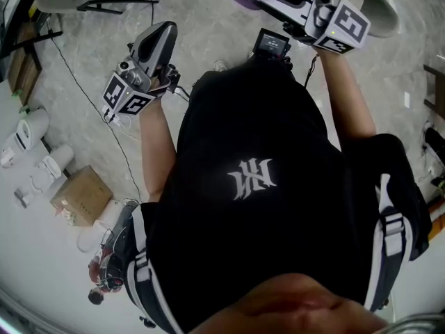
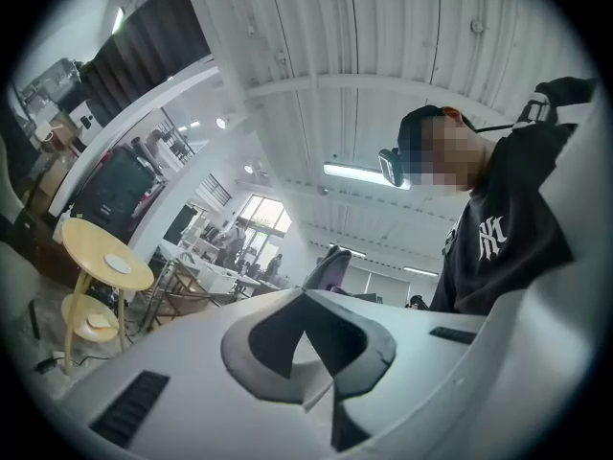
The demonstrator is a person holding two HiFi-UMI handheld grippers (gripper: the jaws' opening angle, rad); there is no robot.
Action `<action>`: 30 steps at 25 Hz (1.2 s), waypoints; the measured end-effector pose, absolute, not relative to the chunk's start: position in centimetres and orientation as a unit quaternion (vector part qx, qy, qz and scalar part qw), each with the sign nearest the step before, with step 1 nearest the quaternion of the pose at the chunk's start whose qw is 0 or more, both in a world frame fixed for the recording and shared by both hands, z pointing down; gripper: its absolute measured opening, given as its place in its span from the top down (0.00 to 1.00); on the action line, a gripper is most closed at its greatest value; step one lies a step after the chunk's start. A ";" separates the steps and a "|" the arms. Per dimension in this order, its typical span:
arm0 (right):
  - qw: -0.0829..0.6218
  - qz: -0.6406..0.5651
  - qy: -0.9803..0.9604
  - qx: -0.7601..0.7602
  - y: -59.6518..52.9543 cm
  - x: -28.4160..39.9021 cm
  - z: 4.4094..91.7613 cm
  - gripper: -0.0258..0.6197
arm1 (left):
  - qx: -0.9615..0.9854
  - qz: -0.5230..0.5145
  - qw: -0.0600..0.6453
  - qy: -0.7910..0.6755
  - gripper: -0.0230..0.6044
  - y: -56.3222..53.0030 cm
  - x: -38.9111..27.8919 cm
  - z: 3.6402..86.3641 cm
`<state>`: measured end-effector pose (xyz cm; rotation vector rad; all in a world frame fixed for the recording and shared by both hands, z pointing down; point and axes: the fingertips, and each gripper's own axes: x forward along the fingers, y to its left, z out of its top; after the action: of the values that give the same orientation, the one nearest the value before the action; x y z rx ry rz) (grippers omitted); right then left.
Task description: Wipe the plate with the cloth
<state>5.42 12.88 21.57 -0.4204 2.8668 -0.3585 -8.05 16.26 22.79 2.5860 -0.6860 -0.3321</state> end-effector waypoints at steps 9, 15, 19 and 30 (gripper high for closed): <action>0.189 -0.115 0.969 -0.107 14.0 8.8 18.3 0.79 | 0.930 -0.105 0.202 -0.289 0.96 15.7 -6.3 22.9; 0.132 -0.135 0.968 -0.166 10.1 7.2 21.9 0.79 | 0.922 -0.089 0.212 -0.310 0.96 12.6 -9.9 24.2; 0.091 -0.150 0.968 -0.180 6.9 4.8 21.8 0.79 | 0.919 -0.083 0.219 -0.318 0.96 9.5 -12.9 24.0; 0.056 -0.144 0.961 -0.229 6.2 6.2 24.1 0.79 | 0.946 -0.043 0.174 -0.271 0.96 7.9 -10.2 27.0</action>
<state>6.22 6.23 24.08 -0.6936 2.9171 -0.4369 -10.15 7.93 26.96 2.6807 -0.7693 -0.1205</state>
